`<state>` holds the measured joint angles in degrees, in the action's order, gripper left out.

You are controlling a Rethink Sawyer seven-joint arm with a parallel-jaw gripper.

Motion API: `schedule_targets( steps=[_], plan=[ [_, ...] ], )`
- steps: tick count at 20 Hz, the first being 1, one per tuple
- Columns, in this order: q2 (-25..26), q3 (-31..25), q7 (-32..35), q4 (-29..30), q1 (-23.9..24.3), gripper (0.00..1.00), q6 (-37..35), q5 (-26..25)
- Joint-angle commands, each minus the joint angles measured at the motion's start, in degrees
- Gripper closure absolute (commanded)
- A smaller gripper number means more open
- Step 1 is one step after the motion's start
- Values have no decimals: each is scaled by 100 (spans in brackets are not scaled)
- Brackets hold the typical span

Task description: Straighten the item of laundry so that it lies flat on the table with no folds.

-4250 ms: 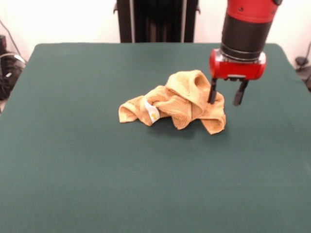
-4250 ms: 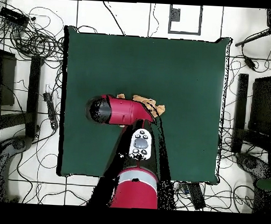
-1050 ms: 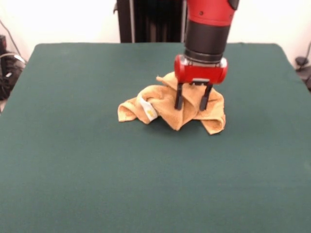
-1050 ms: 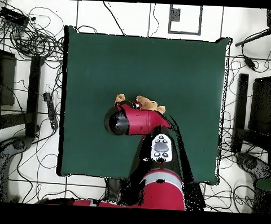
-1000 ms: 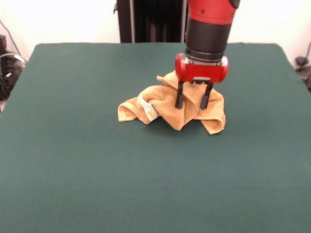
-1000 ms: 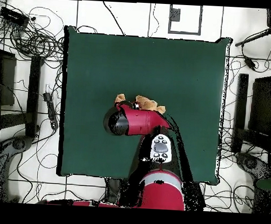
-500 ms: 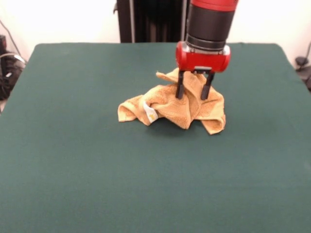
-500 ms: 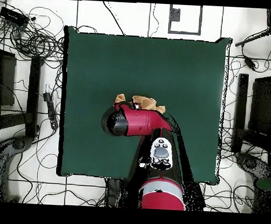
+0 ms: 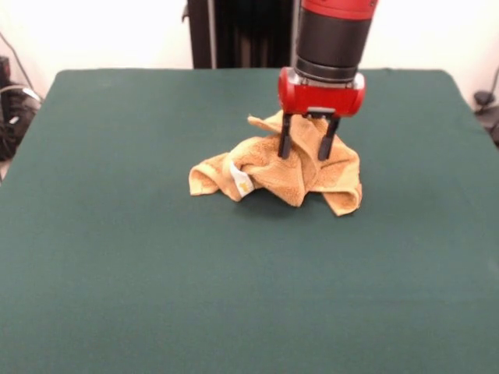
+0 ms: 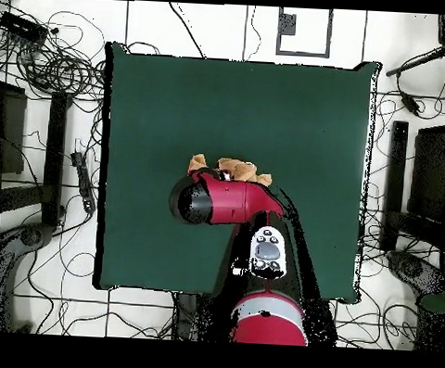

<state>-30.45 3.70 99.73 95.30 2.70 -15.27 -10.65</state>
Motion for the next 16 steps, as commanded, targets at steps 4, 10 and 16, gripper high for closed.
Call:
schedule_targets(
  steps=[4, 10, 16],
  plan=[
    [416, -483, 856, 437, 40, 0, 15, 136],
    [415, -459, 845, 344, 29, 0, -175, 207],
    [311, -424, 800, 292, -14, 0, -462, 252]
  ],
)
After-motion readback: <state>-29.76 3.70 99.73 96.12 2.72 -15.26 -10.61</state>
